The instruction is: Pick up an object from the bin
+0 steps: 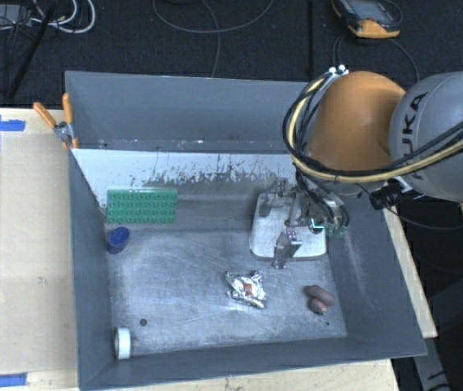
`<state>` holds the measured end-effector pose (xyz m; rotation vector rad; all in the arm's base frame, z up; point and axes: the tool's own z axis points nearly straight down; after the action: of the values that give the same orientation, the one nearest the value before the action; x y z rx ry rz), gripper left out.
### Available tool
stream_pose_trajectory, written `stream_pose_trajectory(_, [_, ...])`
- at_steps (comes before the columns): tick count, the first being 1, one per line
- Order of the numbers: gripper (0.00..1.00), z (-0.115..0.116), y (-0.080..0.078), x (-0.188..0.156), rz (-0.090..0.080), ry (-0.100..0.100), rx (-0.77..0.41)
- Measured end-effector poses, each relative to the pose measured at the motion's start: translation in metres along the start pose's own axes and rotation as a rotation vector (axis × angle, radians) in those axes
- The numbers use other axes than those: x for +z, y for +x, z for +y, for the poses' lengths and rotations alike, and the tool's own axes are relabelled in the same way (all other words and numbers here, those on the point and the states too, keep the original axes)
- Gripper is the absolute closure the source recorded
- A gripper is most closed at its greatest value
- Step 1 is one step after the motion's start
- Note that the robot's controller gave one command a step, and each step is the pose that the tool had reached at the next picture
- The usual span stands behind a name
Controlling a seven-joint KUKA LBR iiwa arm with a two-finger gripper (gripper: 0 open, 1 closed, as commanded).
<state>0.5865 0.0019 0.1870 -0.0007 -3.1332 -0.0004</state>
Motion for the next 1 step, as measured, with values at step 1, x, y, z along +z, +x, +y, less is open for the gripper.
stream_pose_trajectory(1, [0.0, -0.0162, 0.0284, 0.115, -0.013, -0.001, -0.069])
